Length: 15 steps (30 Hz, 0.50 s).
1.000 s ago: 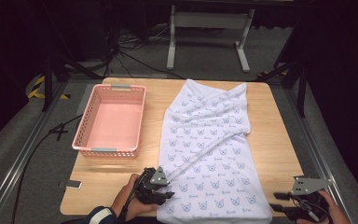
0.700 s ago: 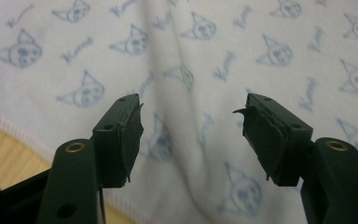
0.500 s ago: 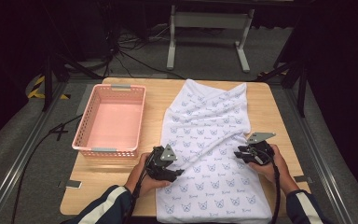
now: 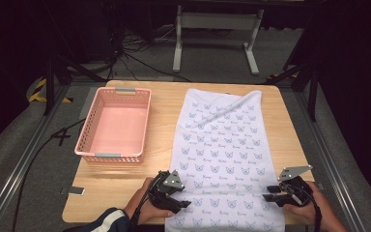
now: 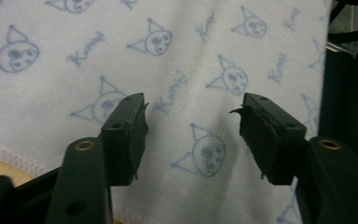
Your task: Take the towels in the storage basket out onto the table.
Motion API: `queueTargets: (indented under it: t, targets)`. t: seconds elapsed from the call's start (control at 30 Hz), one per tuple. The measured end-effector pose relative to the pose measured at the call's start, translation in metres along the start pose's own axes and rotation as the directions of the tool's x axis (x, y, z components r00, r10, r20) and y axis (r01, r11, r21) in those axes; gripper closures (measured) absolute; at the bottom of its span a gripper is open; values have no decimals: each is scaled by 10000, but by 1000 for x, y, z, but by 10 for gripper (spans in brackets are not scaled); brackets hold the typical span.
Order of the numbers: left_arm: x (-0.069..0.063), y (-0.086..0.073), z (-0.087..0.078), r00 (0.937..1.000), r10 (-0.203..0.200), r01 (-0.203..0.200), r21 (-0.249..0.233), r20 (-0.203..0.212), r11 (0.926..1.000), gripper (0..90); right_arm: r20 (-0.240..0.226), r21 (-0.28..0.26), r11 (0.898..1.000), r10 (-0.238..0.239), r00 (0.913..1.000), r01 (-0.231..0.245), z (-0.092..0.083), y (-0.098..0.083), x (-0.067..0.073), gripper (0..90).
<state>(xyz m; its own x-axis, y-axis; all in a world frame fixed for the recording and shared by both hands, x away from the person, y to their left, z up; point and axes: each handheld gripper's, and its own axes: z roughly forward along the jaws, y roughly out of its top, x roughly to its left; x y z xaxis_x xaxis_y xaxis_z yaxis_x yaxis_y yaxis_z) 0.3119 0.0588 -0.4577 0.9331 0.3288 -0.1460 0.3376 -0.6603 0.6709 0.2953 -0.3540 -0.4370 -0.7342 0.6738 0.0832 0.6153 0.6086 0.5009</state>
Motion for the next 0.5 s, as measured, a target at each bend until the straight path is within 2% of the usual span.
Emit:
queueTargets:
  t: [0.03, 0.1, 0.13, 0.2, 0.23, 0.27, 0.3, 0.33, 0.37, 0.4, 0.43, 0.47, 0.5]
  targets:
    - [1, 4, -1, 9994, -16, 10, -157, -338, 9999, 393, 41, -5, 9999, -133, 9999, 133, -2, 1, 2, 579]
    - [10, 17, -2, 9958, 4, -39, -375, -918, 9993, 375, 244, -612, 9978, -227, 9994, 241, -5, 8, -1, 566]
    - [14, 22, 0, 9943, -111, 56, -518, -1065, 9986, 359, 638, -980, 9946, -266, 9976, 328, -5, 17, -5, 536]
    - [25, 33, 5, 9903, -69, -28, -698, -1390, 9976, 344, 1306, -1509, 9868, -390, 9907, 587, -3, 33, -13, 522]
    - [34, 40, 11, 9864, -90, -31, -737, -1643, 9973, 343, 1380, -1698, 9837, -359, 9898, 594, -1, 40, -18, 521]
    - [44, 46, 17, 9823, -276, 138, -756, -1854, 9970, 335, 1896, -1828, 9811, -284, 9815, 637, 5, 51, -29, 514]
    - [44, 46, 17, 9823, -276, 138, -756, -1854, 9970, 327, 1896, -1828, 9811, -284, 9815, 637, 5, 51, -29, 514]
    - [59, 51, 25, 9797, -605, 453, -828, -1913, 9955, 318, 1773, -2072, 9782, 219, 9839, 156, 21, 66, -55, 514]
    - [59, 51, 25, 9797, -605, 453, -828, -1913, 9955, 308, 1773, -2072, 9782, 219, 9839, 156, 21, 66, -55, 514]
    - [65, 51, 28, 9778, -578, 444, -701, -2014, 9965, 308, 1777, -2078, 9782, 376, 9834, 1, 26, 68, -61, 513]
    - [71, 49, 31, 9795, -899, 762, -817, -1803, 9937, 307, 1661, -2141, 9764, 629, 9841, -263, 31, 69, -68, 520]
    - [75, 46, 34, 9805, -1391, 1285, -831, -1387, 9882, 298, 1332, -2167, 9746, 865, 9873, -562, 35, 67, -74, 522]
    - [77, 44, 36, 9817, -1358, 1284, -622, -1335, 9898, 284, 1271, -2004, 9774, 939, 9874, -671, 37, 66, -75, 522]
